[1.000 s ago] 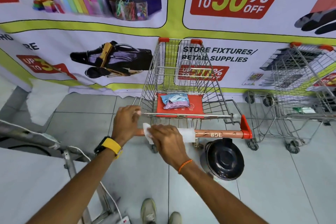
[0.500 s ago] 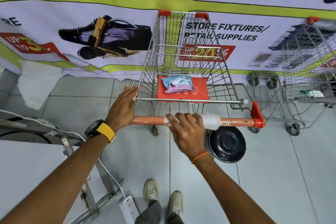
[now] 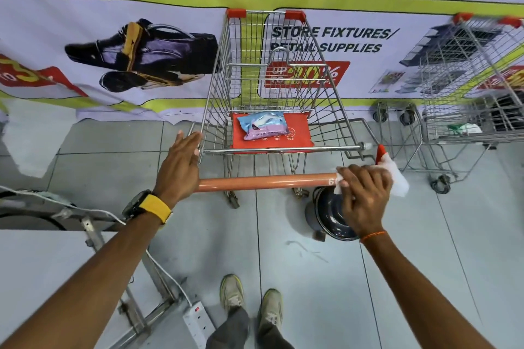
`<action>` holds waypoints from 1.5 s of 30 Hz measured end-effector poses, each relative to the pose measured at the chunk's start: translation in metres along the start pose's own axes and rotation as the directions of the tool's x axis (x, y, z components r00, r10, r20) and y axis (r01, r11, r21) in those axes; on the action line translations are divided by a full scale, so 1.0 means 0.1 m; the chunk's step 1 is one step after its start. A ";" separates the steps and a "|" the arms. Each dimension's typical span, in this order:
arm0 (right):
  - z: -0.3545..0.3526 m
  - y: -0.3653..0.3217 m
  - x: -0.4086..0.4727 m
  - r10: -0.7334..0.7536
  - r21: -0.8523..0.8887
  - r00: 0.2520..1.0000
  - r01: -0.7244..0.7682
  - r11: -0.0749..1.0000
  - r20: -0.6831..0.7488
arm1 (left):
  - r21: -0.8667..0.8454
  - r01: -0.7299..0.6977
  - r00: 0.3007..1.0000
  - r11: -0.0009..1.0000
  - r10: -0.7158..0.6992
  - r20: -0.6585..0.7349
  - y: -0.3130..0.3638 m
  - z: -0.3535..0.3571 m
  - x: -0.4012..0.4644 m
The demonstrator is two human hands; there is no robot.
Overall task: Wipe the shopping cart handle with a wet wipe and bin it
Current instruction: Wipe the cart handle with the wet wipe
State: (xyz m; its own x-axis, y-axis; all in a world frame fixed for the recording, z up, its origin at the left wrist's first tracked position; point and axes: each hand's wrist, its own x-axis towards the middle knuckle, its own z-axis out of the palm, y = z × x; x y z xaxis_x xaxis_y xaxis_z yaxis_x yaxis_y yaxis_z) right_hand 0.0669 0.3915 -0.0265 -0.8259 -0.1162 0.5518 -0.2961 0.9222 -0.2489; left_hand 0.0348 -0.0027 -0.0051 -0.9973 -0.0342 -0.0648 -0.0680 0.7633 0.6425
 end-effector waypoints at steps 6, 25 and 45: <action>0.47 -1.16 -0.08 -0.094 0.057 0.992 0.089 0.994 0.084 | -0.041 0.017 1.000 0.999 -0.017 0.004 0.05 0.02 -0.06; 0.09 -0.23 -0.07 -0.034 0.030 0.999 0.033 0.999 0.023 | -0.056 -0.029 0.999 0.998 0.030 0.034 -0.07 -0.06 -0.08; 0.76 -2.34 -0.06 -0.070 0.147 0.994 0.057 0.987 0.083 | 0.113 0.032 0.999 0.993 -0.037 0.040 -0.03 -0.03 -0.06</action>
State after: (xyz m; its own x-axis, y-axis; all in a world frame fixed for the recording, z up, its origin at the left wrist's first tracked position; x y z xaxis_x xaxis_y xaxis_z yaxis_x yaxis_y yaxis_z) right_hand 0.1048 0.1488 -0.0323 -0.8401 -0.2102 0.5000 -0.4099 0.8498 -0.3314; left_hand 0.0411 -0.0069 -0.0044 -0.9923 -0.0366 -0.1186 -0.0963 0.8300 0.5494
